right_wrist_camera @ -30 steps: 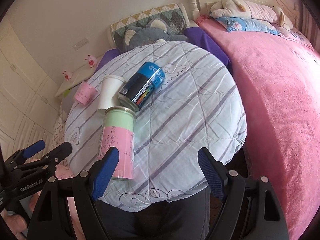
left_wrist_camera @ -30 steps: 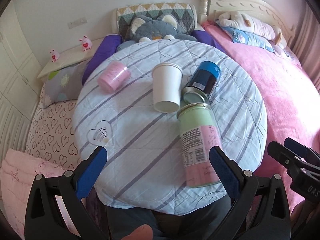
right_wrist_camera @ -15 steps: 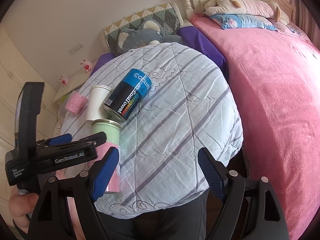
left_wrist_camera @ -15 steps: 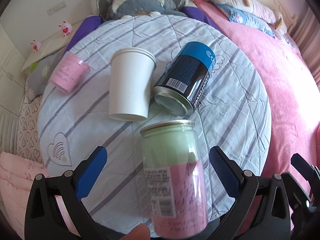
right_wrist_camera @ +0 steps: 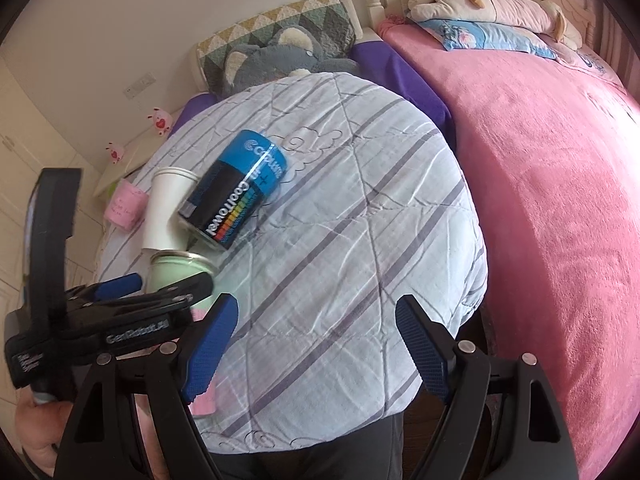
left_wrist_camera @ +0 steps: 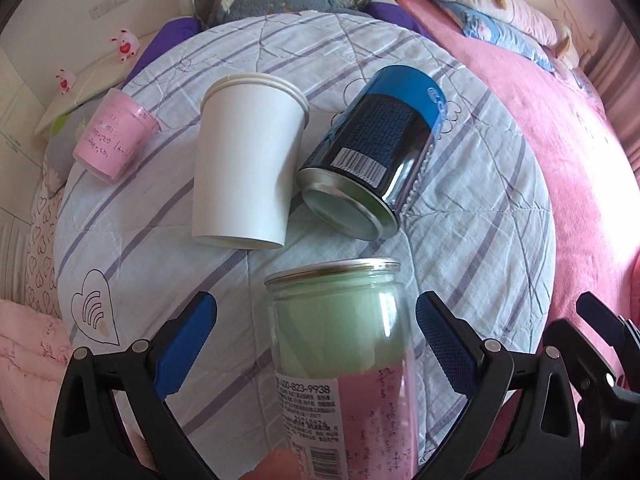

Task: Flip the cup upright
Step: 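Bring the left gripper to the canister and grasp it from the right gripper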

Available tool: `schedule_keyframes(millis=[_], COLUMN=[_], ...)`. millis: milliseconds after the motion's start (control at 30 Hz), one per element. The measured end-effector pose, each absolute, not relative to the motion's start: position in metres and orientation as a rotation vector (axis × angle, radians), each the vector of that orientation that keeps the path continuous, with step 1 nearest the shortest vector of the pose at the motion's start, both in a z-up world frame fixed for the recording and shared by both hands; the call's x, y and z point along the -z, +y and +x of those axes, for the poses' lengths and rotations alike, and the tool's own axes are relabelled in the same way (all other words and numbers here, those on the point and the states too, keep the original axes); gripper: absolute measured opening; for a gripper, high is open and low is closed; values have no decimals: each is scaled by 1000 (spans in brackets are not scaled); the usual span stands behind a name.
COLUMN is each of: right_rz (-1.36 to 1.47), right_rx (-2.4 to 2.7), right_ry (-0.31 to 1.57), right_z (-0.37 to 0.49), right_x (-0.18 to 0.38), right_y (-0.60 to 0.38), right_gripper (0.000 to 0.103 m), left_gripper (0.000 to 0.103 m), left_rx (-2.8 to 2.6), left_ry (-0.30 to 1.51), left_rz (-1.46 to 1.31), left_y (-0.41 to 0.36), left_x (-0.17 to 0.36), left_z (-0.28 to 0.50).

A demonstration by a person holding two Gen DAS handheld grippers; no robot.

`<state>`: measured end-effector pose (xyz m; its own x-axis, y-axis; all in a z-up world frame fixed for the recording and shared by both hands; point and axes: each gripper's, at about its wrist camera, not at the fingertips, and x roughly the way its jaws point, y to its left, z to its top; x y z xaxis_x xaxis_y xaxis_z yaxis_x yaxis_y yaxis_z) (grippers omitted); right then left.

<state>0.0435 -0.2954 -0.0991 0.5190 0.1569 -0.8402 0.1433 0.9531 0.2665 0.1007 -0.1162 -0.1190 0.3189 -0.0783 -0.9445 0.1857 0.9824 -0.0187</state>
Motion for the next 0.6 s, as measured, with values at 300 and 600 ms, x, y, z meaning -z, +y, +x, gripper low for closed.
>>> schedule_keyframes(millis=[300, 600], right_rz=[320, 317], right_rx=[0, -12], right_ry=[1095, 1094], right_z=[60, 64], right_x=[128, 128], right_y=[-303, -304], right_gripper=[82, 82], left_gripper=[77, 77], left_rx=[189, 208], left_ry=[1271, 1237], left_rz=[68, 80], left_y=[-119, -122], left_x=[133, 126], left_z=[108, 106])
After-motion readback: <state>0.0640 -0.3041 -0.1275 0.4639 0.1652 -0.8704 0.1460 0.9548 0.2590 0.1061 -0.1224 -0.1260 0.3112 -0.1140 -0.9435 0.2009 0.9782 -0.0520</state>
